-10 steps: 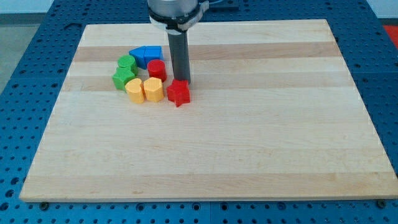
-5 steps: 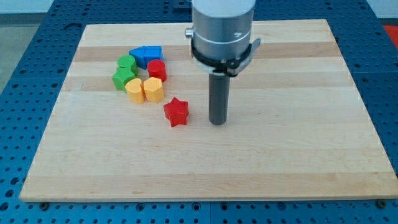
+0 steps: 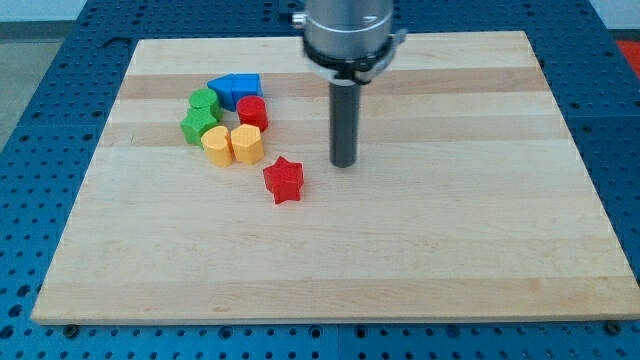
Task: Slide the red star to the bottom left corner
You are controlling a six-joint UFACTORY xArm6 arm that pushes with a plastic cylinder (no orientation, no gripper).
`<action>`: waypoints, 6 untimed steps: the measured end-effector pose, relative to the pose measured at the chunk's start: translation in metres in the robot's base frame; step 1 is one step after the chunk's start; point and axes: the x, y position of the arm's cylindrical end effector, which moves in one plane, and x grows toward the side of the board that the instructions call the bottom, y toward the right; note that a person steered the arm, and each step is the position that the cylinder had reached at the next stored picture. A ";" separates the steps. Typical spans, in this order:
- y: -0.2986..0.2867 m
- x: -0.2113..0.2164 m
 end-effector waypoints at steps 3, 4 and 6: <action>-0.068 0.055; -0.068 0.021; -0.128 0.046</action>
